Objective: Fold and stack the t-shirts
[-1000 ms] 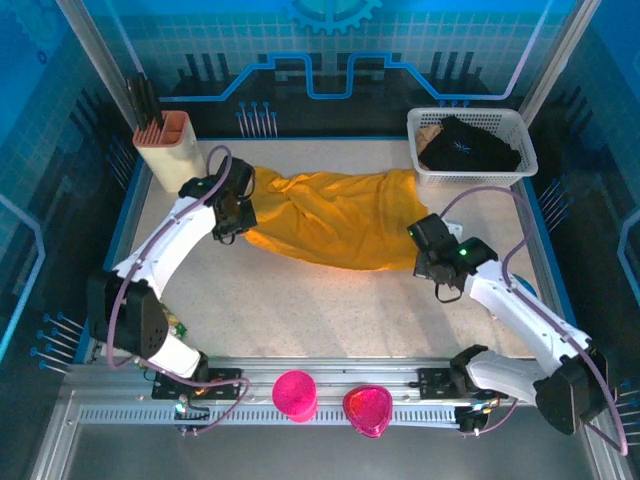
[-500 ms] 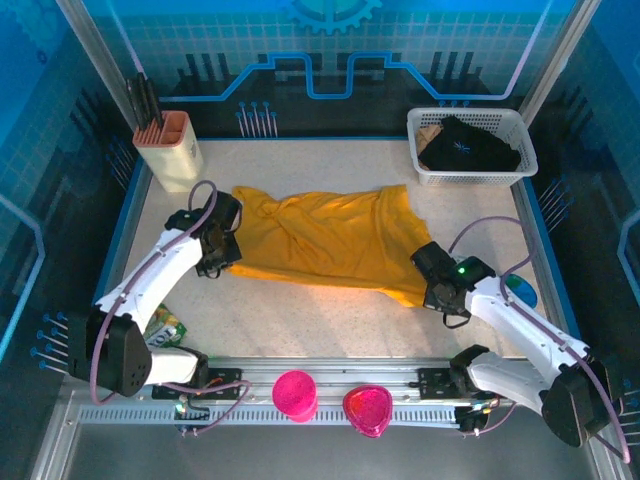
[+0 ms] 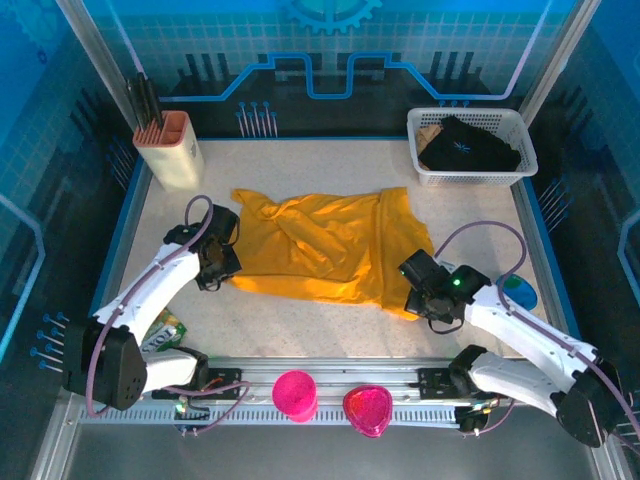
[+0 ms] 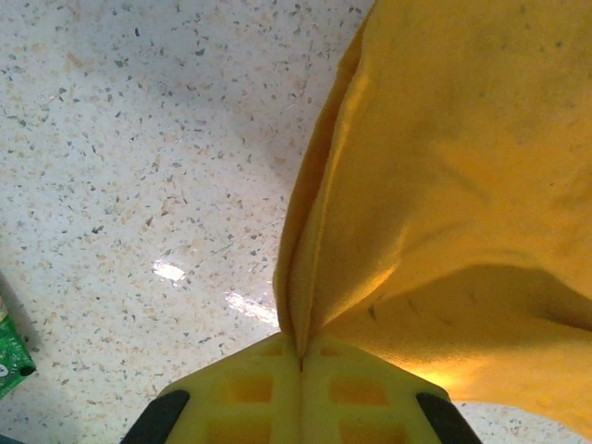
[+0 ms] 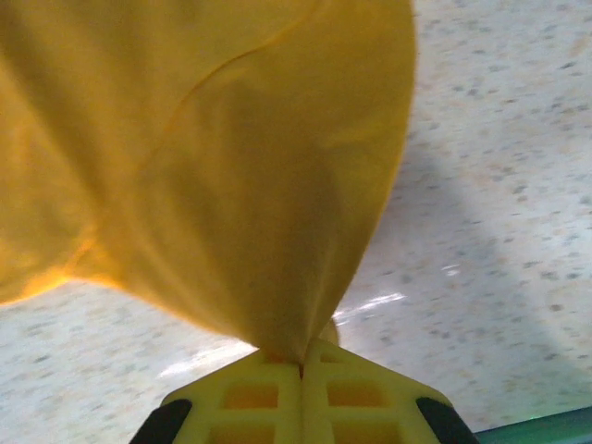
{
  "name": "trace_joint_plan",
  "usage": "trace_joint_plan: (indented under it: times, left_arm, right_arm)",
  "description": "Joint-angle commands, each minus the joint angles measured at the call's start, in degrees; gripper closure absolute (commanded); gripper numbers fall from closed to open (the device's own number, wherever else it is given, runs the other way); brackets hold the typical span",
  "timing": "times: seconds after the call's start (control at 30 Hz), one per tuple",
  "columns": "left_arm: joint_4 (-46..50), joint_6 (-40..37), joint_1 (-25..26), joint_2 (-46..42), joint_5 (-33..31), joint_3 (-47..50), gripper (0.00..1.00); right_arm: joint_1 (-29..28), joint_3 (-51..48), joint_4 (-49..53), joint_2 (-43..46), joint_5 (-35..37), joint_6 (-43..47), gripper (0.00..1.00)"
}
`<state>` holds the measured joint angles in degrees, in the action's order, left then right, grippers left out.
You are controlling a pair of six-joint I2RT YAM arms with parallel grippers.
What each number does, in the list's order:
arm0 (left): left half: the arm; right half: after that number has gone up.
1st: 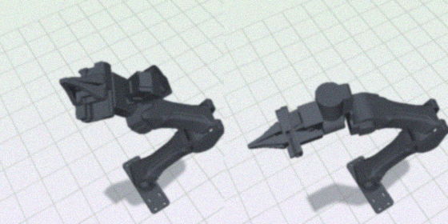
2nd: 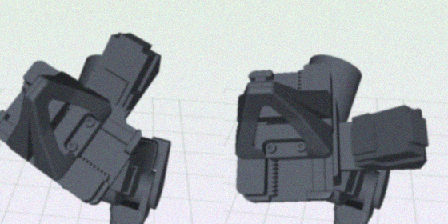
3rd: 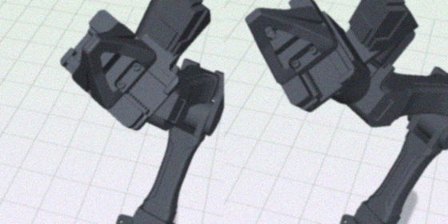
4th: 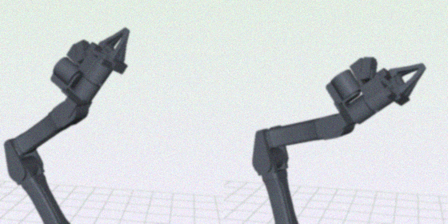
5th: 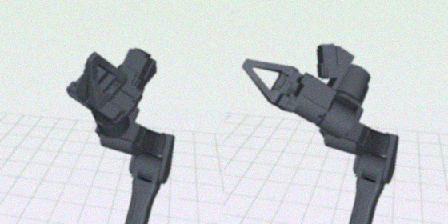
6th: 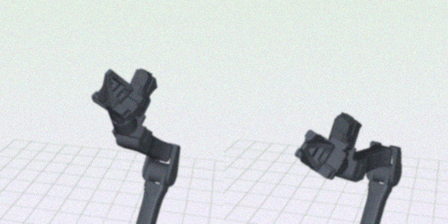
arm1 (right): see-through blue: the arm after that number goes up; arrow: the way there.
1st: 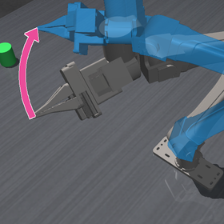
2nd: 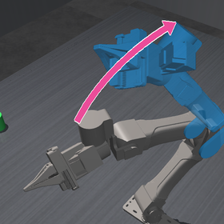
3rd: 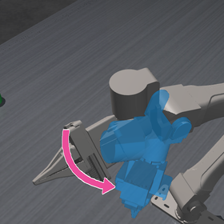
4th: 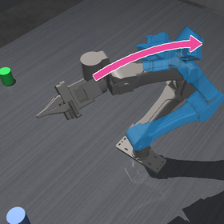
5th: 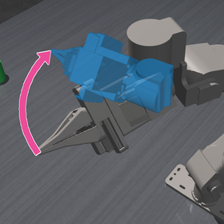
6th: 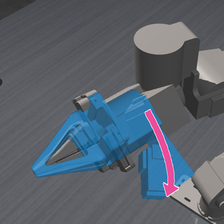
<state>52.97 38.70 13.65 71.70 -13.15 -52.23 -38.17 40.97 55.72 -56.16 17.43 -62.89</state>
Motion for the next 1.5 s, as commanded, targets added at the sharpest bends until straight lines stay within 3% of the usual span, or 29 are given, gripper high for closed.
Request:
trace_joint_plan:
  times: [0.0, 0.23, 0.47, 0.63, 0.77, 1.27, 1.3, 1.4, 1.47]
  left_arm:
    - [-1.5, 0.4, -0.5, 0.3, 1.2, 0.7, 0.97]
    - [-3.9, -0.3, -0.6, 2.5, 1.9, 1.8, 0.96]
    - [-8.5, -0.8, -0.5, 8.0, 3.6, 3.4, 0.95]
    - [-11.7, -0.6, -0.5, 10.1, 3.0, 5.0, 0.96]
    - [-13.7, -0.4, -0.5, 10.3, 2.6, 6.4, 0.96]
    - [-16.5, -1.3, -0.5, 14.4, 3.5, 6.8, 1.00]
    - [-16.5, -1.2, -0.5, 14.2, 3.4, 6.9, 1.00]
    - [-16.2, -1.3, -0.5, 13.5, 3.0, 6.9, 1.00]
    - [-16.2, -1.3, -0.5, 13.4, 2.8, 6.9, 1.00]
  right_arm:
    - [-1.5, 4.1, -1.5, 3.2, -2.0, -5.3, 1.00]
    - [-1.3, 5.1, 0.7, 7.7, 2.2, -7.9, 1.00]
    - [5.4, -3.9, -3.9, -1.2, 4.8, -3.0, 1.00]
    - [9.9, -4.9, -8.2, -8.5, 9.0, 1.2, 1.00]
    - [12.0, -1.4, -10.5, -14.0, 13.1, 6.0, 1.00]
    - [15.9, 20.0, -18.2, -40.8, 14.2, 23.5, 1.00]
    - [16.0, 21.0, -18.2, -41.2, 14.1, 24.3, 0.98]
    - [16.2, 21.9, -17.9, -39.2, 12.6, 26.0, 0.62]
    - [16.0, 21.4, -17.2, -36.1, 10.8, 26.6, 0.48]
